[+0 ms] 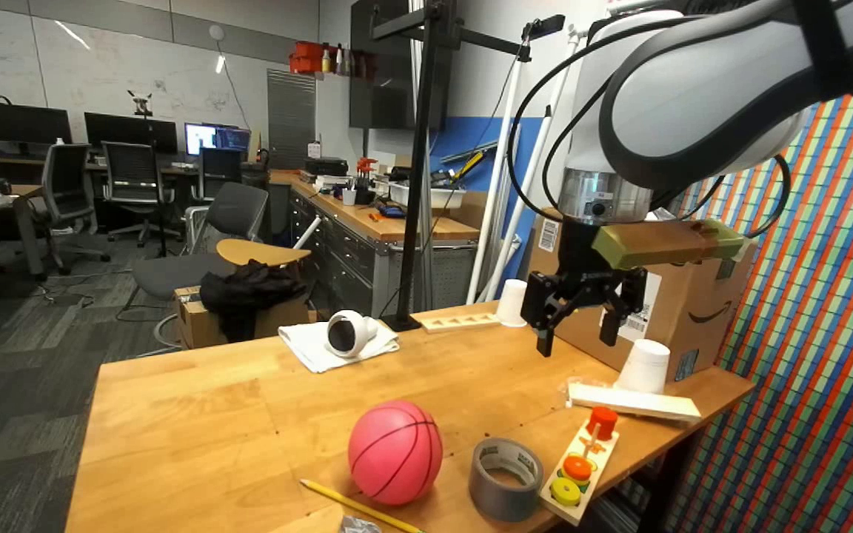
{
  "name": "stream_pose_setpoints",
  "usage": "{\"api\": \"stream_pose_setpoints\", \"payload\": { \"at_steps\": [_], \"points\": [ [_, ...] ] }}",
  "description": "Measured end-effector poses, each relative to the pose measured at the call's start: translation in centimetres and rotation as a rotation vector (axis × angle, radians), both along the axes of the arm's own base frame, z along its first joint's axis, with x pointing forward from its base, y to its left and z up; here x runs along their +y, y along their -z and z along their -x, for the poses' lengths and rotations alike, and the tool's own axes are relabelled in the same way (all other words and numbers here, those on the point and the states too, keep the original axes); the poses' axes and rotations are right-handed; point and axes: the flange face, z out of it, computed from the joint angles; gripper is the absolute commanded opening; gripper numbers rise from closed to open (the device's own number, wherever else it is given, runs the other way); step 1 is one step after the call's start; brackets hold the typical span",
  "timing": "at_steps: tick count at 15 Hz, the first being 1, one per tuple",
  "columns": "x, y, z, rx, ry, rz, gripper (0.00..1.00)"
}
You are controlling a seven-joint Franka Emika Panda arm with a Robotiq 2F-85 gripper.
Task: Move the ball to the right
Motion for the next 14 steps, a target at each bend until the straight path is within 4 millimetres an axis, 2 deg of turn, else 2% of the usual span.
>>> {"api": "stream_pose_setpoints", "payload": {
  "at_steps": [6,9,11,14],
  "points": [
    [0.0,0.1,0.0,0.002,0.0,0.0,1.0],
    [0.8,0.2,0.1,0.004,-0.022,0.002,1.0],
    [2.8,0.1,0.5,-0.001,-0.069,0.011,1.0],
    [7.4,0.2,2.2,-0.013,-0.164,0.04,1.0]
  ]
}}
